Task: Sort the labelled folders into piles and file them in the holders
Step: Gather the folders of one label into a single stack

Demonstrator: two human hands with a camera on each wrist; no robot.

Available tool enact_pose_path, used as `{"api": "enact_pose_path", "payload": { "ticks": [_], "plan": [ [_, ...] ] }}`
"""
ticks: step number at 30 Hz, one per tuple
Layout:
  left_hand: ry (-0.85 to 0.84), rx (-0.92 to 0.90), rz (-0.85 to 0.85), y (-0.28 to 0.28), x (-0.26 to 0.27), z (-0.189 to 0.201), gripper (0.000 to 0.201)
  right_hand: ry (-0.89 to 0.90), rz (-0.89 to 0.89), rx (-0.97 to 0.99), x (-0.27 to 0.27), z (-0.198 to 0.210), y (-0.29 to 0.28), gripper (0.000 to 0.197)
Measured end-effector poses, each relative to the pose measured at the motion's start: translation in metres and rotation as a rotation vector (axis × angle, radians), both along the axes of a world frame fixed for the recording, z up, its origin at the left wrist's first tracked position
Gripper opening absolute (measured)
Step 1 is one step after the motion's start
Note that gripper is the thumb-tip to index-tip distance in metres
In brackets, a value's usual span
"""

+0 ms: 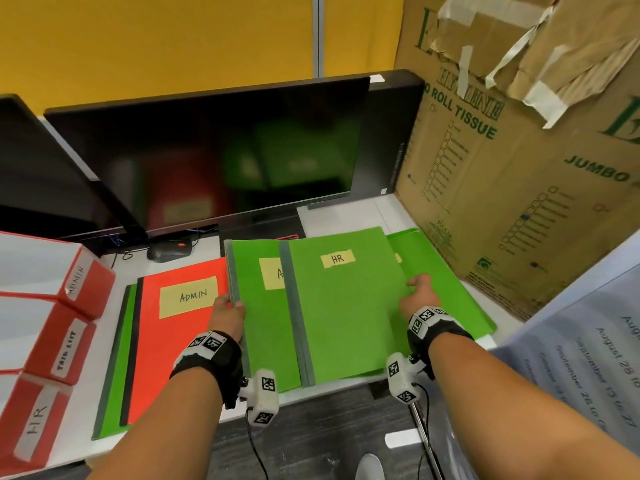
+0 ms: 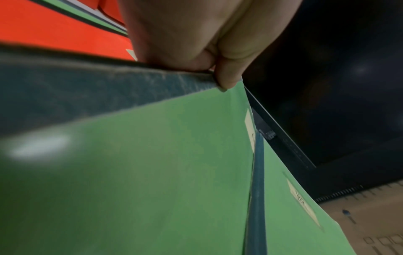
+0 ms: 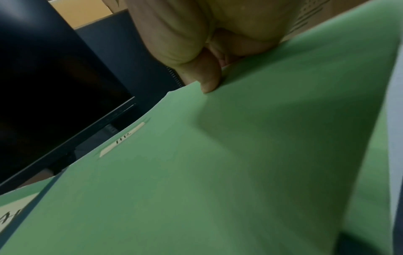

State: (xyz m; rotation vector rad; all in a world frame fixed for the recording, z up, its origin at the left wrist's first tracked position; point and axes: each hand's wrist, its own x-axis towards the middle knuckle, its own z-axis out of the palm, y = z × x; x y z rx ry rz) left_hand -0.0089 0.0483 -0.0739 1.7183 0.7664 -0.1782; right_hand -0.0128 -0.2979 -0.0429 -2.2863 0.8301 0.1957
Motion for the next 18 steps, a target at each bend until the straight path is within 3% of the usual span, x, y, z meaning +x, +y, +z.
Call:
{"api": "enact_pose_path", "payload": {
  "ticks": [4,7,11,14,18],
  "plan": [
    [0.004,0.007,0.002,-0.013,0.009,-0.008,0.049,0.038,0.011,-0.078,0.006,0.004,-0.016,0.036],
    [0.012,0.002,-0.029,-0.023,0.016,-0.011,0.052,0.117,0.215,-0.220,0.010,0.007,-0.007,0.043],
    [0.011,-0.007,-0.057,-0.031,0.022,-0.007,0.049,0.183,0.575,-0.124,0.010,0.002,0.037,0.039],
    [0.013,-0.027,-0.054,-0.029,0.025,-0.011,0.050,0.178,0.706,-0.033,-0.001,-0.002,0.069,0.056],
    [0.013,-0.084,-0.039,-0.021,0.030,-0.026,0.041,0.215,0.822,-0.083,-0.010,-0.013,0.086,0.073]
  ]
}}
